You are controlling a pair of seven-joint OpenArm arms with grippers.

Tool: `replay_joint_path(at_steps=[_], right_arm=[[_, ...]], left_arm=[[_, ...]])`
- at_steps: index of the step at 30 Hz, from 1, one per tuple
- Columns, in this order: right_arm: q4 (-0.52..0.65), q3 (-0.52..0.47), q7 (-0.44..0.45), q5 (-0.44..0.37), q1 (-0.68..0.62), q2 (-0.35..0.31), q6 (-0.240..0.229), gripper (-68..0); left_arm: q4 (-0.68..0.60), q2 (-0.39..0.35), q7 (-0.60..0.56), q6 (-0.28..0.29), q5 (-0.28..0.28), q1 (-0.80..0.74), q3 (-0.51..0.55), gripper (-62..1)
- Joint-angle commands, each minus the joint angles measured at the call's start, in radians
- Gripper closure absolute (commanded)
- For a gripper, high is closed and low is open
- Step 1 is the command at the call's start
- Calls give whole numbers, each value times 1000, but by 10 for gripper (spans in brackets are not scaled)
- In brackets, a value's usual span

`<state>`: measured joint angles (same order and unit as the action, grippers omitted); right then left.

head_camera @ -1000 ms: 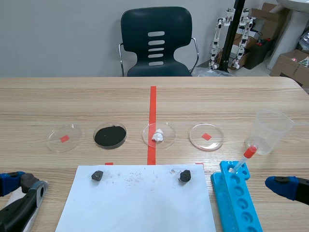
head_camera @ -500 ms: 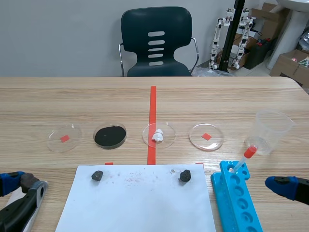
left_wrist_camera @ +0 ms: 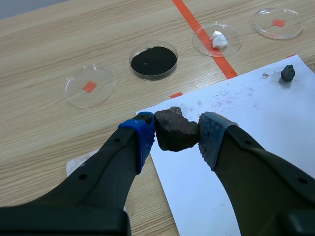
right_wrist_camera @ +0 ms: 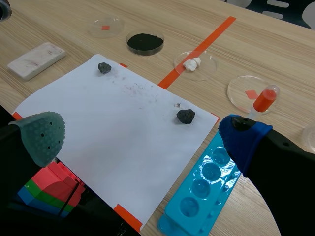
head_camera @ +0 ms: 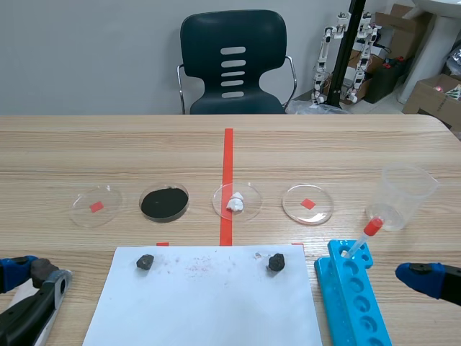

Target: Rub the mineral on the streak plate

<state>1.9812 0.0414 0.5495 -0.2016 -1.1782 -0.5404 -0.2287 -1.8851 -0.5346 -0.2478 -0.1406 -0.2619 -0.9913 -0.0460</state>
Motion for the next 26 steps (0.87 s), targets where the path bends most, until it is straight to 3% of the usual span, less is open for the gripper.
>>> replay_joint_path(at_steps=[1,26], right_arm=[[24,-3,15,-8,1,1,-3,-679],[24,-3,15,-8,1,1,-3,-679]], left_arm=[[-13,5,-17,2,-3,3,5,-116],[-13,5,9,2,-3,3,5,-116]])
